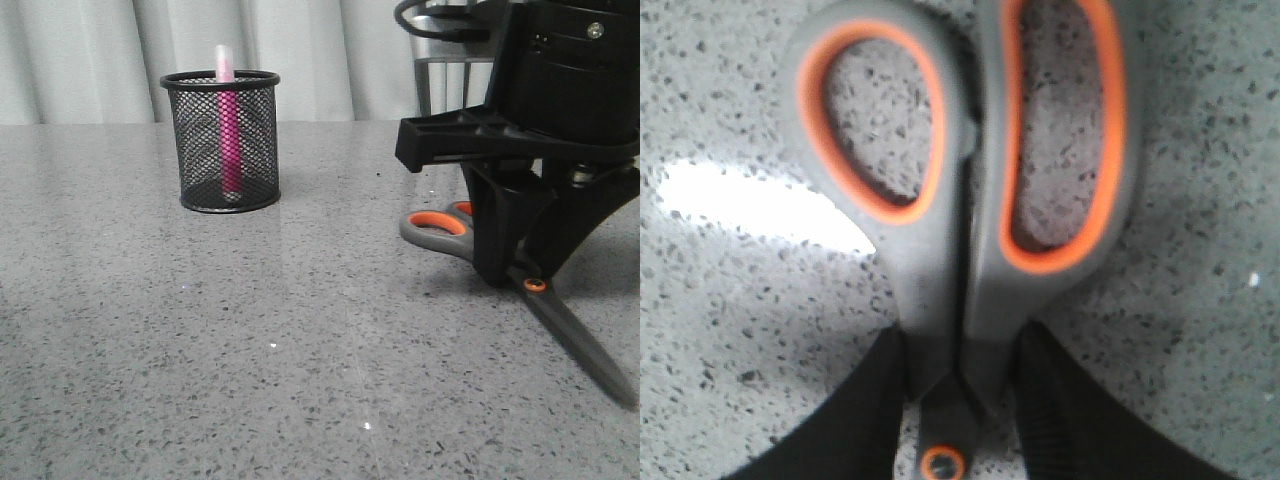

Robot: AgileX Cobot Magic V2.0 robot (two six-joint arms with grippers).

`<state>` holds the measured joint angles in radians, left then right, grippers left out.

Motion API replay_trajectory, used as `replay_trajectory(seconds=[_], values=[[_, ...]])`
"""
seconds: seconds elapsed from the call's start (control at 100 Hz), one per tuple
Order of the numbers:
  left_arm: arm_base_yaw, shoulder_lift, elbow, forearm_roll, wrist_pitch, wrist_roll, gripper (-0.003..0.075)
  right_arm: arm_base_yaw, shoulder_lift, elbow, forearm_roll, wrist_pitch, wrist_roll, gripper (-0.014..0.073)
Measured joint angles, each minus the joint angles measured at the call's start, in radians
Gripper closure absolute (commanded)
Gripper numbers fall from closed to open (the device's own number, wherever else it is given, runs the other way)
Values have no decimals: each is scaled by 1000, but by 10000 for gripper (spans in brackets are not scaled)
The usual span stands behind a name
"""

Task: Put pen and scissors into bin
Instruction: 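Lift the scissors upright with the right gripper, handles up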

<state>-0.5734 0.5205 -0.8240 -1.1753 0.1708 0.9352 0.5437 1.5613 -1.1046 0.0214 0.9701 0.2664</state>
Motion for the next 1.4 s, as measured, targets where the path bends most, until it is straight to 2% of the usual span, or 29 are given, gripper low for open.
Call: replay_trajectory(seconds=[0.05,0.24,0.38,0.58,0.78,0.92,1.12,1.4], values=[[0,0,0,-2,0,0,509,0,5,-2,0,0,0,668],[0,0,0,-2,0,0,509,0,7,-29,-21,-15,0,656],[0,0,0,-4,1,0,509,0,-10,-115,-37,-107,-4,656],[0,0,0,-4,1,0,509,0,-58,-286,-41,-402,-8,656],[0,0,0,-4,1,0,509,15,-15,-298,-43,-779,-14,656],[0,0,0,-4,1,0,509,24,77,-298,-45,-964,-15,670],[0,0,0,7,14,0,509,38,205,-298,-109,-1151,-15,670],[0,0,16,20,52,0,509,60,312,-277,-164,-1239,-18,670]])
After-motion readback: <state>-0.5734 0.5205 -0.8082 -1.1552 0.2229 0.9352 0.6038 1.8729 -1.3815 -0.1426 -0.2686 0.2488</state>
